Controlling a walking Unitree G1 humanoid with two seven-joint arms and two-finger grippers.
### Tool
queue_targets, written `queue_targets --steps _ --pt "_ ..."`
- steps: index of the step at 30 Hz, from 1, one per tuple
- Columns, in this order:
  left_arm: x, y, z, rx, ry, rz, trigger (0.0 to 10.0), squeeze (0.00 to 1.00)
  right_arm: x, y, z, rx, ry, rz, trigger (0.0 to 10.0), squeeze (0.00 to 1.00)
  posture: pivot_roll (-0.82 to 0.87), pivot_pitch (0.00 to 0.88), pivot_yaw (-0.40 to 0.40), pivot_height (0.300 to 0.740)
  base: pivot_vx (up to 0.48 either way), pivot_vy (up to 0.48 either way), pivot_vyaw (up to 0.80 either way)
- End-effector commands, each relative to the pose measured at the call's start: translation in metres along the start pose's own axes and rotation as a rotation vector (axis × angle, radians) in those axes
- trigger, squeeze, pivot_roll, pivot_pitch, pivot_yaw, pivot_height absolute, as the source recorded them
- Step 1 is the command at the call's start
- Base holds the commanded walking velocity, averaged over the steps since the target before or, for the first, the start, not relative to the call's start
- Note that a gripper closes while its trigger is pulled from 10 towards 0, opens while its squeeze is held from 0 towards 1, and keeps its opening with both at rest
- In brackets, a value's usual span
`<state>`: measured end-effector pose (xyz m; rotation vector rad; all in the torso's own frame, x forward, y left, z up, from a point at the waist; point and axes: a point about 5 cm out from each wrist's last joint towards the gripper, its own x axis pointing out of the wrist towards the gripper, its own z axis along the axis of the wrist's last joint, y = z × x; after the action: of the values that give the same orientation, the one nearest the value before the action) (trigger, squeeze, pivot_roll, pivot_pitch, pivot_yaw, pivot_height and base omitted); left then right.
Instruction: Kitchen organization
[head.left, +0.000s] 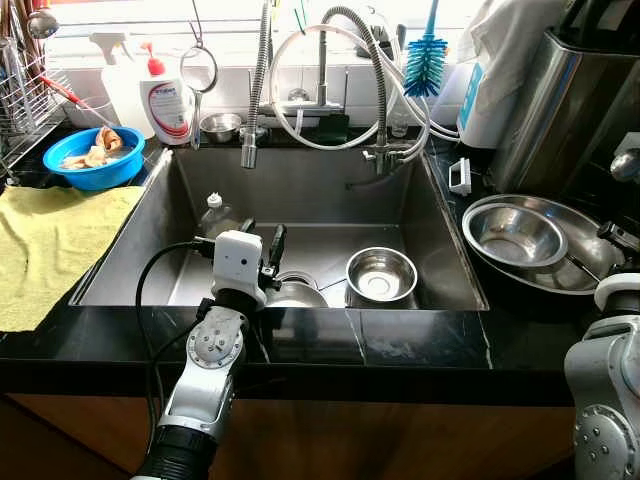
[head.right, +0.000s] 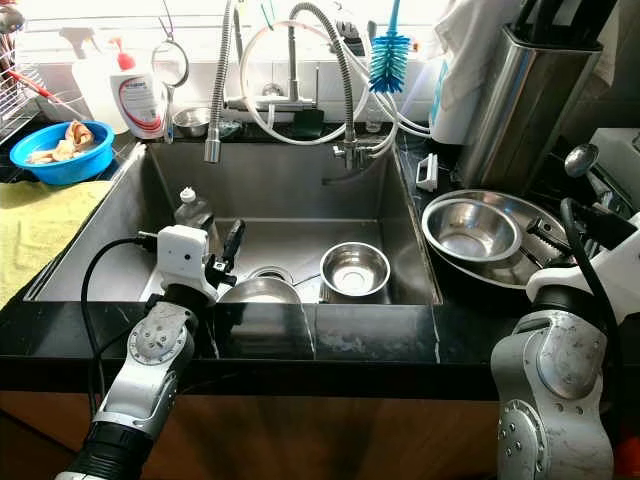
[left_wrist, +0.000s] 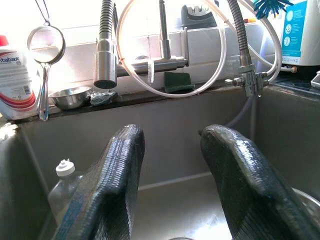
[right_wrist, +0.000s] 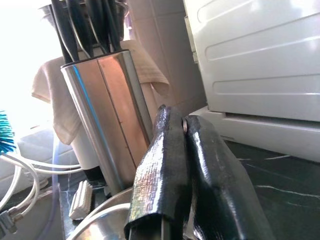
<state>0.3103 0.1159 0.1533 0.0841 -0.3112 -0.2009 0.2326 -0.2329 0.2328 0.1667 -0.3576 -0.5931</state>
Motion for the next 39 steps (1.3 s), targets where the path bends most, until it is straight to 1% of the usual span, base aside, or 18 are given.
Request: queue_targets --steps 1,4,6,7,9,12,13,14,16,17,19,26,28,29,31,33,36,39 --pt "0.0 0.001 0.001 0.013 0.005 0.005 10.0 0.0 0.0 0.007 0.008 0.007 -0.034 0.045 10.0 0.0 -0.17 0.0 -0.002 0.74 0.0 0.0 0.0" --pt "0.0 0.001 0.001 0.012 0.005 0.006 10.0 0.0 0.0 0.011 0.007 0.009 -0.02 0.084 10.0 0.0 -0.17 0.0 -0.002 0.74 0.0 0.0 0.0" --pt "0.0 0.001 0.0 0.013 0.006 0.006 10.0 0.0 0.0 0.024 0.005 0.004 0.021 0.203 10.0 0.0 -0.18 0.0 0.0 0.74 0.0 0.0 0.0" --pt "0.001 0.001 0.0 0.015 0.008 0.005 10.0 0.0 0.0 0.033 0.0 -0.028 0.058 0.273 10.0 0.0 -0.18 0.0 0.001 0.74 0.0 0.0 0.0" --pt "0.001 0.001 -0.001 0.016 0.01 0.005 10.0 0.0 -0.001 0.041 -0.003 -0.032 0.082 0.345 10.0 0.0 -0.18 0.0 0.001 0.74 0.0 0.0 0.0" --pt "0.001 0.001 -0.002 0.016 0.011 0.006 10.0 0.0 -0.002 0.047 -0.008 -0.05 0.112 0.388 10.0 0.0 -0.18 0.0 0.002 0.74 0.0 0.0 0.0" --pt "0.002 0.002 -0.002 0.02 0.012 0.008 10.0 0.0 -0.004 0.063 -0.02 -0.087 0.184 0.521 10.0 0.0 -0.17 0.0 0.003 0.74 0.0 0.0 0.0" --pt "0.002 0.002 -0.002 0.02 0.012 0.008 10.0 0.0 -0.004 0.063 -0.02 -0.087 0.184 0.521 10.0 0.0 -0.17 0.0 0.003 0.74 0.0 0.0 0.0" --pt "0.004 0.004 -0.001 0.024 0.009 0.012 10.0 0.0 -0.007 0.08 -0.027 -0.09 0.232 0.662 10.0 0.0 -0.17 0.0 0.003 0.74 0.0 0.0 0.0" --pt "0.004 0.004 -0.001 0.024 0.009 0.012 10.0 0.0 -0.007 0.08 -0.027 -0.09 0.232 0.662 10.0 0.0 -0.17 0.0 0.003 0.74 0.0 0.0 0.0" --pt "0.005 0.006 -0.001 0.03 0.005 0.02 10.0 0.0 -0.006 0.091 -0.038 -0.06 0.308 0.767 10.0 0.0 -0.16 0.0 -0.002 0.74 0.0 0.0 0.0" --pt "0.005 0.011 0.0 0.041 -0.003 0.039 10.0 0.0 0.003 0.103 -0.053 -0.043 0.376 0.935 10.0 0.0 -0.14 0.0 -0.01 0.74 0.0 0.0 0.0" --pt "0.005 0.011 0.0 0.042 -0.003 0.039 10.0 0.0 0.004 0.103 -0.054 -0.045 0.376 0.939 10.0 0.0 -0.14 0.0 -0.01 0.74 0.0 0.0 0.0" --pt "0.005 0.012 0.0 0.044 -0.002 0.04 10.0 0.0 0.005 0.102 -0.057 -0.028 0.403 0.947 10.0 0.0 -0.14 0.0 -0.01 0.74 0.0 0.0 0.0" --pt "0.005 0.012 -0.001 0.049 -0.001 0.04 10.0 0.0 0.011 0.097 -0.07 -0.055 0.445 0.945 10.0 0.0 -0.14 0.0 -0.01 0.74 0.0 0.0 0.0" --pt "0.004 0.012 -0.001 0.053 0.0 0.038 10.0 0.0 0.016 0.094 -0.077 -0.043 0.433 0.934 10.0 0.0 -0.13 0.0 -0.01 0.74 0.0 0.0 0.0" --pt "0.006 0.011 -0.001 0.055 -0.002 0.035 10.0 0.0 0.014 0.095 -0.083 -0.029 0.448 0.986 10.0 0.0 -0.12 0.0 -0.014 0.74 0.0 0.0 0.0" --pt "0.006 0.011 -0.001 0.054 -0.003 0.035 10.0 0.0 0.015 0.092 -0.091 -0.047 0.472 0.951 10.0 0.0 -0.12 0.0 -0.014 0.74 0.0 0.0 0.0"
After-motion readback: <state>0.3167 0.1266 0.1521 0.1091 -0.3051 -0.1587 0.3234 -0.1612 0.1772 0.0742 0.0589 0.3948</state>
